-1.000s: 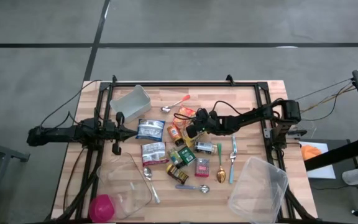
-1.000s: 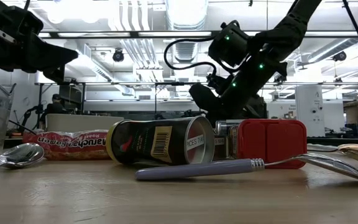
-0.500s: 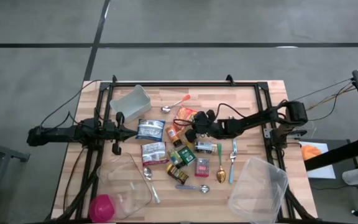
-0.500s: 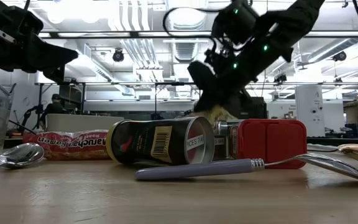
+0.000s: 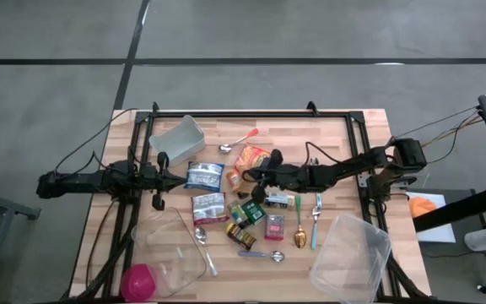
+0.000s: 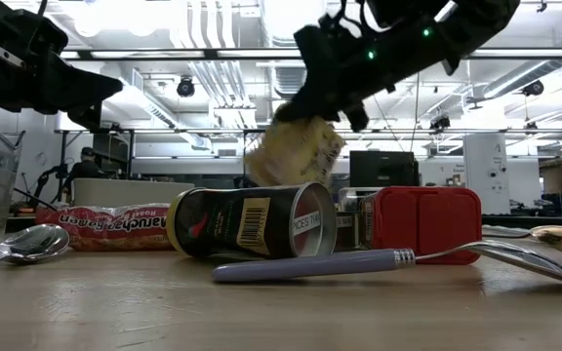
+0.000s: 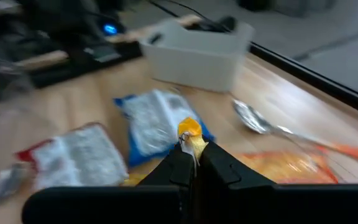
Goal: Pick & Place Food Item
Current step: Put the yellow noodle pack into the transparent bin, then put the blue noodle pack into the transparent bin
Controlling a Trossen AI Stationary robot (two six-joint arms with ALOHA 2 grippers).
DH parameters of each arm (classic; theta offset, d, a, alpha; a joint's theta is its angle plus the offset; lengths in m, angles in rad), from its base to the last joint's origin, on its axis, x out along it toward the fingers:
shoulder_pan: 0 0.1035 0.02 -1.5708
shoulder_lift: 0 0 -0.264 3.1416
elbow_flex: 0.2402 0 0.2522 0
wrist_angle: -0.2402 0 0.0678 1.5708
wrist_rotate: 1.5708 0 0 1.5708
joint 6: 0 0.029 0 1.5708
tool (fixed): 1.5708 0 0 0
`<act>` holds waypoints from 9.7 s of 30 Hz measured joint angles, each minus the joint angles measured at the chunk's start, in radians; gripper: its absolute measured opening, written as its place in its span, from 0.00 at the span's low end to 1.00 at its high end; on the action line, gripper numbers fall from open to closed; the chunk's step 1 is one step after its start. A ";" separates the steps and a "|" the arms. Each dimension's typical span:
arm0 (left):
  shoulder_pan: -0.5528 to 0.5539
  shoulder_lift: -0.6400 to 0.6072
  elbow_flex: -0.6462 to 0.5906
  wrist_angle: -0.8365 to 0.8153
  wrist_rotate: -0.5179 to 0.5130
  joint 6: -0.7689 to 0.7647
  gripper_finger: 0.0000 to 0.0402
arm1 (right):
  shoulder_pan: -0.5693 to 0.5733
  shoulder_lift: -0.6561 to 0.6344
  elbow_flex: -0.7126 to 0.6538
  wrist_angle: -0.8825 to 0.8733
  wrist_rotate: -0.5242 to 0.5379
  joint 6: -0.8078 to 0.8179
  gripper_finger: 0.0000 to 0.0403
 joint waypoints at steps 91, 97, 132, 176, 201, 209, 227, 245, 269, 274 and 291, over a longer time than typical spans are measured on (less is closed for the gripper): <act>0.000 0.000 0.000 -0.003 0.000 0.000 0.00 | 0.127 0.753 1.111 -0.003 -1.017 -0.518 0.02; 0.000 0.000 0.000 -0.003 0.000 0.000 0.00 | 0.134 0.753 1.084 -0.003 -1.018 -0.518 0.02; 0.000 0.000 0.000 -0.003 0.000 0.000 0.00 | 0.137 0.752 1.008 -0.019 -0.960 -0.531 0.39; 0.000 0.000 0.000 -0.003 0.000 0.000 0.00 | 0.013 0.730 1.000 0.111 -1.161 -0.187 0.69; 0.000 0.000 0.000 -0.003 0.000 0.000 0.00 | 0.002 0.485 0.773 -0.061 -0.578 -0.324 0.69; 0.000 0.001 0.000 -0.003 0.000 0.000 0.00 | -0.005 0.236 0.372 0.144 -0.424 -0.311 0.69; 0.000 0.006 0.000 -0.002 0.000 0.000 0.00 | -0.039 -0.476 -0.420 0.339 -0.285 -0.545 0.69; 0.000 0.006 0.000 -0.002 0.000 0.000 0.00 | -0.047 -1.084 -0.841 0.354 -0.202 -0.431 0.69; 0.000 0.006 0.000 -0.003 0.000 0.000 0.00 | -0.047 -1.123 -0.842 0.265 -0.200 -0.375 0.69; 0.000 0.006 0.000 -0.003 0.000 0.000 0.00 | -0.047 -1.123 -0.842 0.265 -0.200 -0.376 0.69; 0.000 0.006 0.000 -0.001 0.000 0.000 0.00 | -0.047 -1.115 -0.841 0.295 -0.045 -0.043 0.69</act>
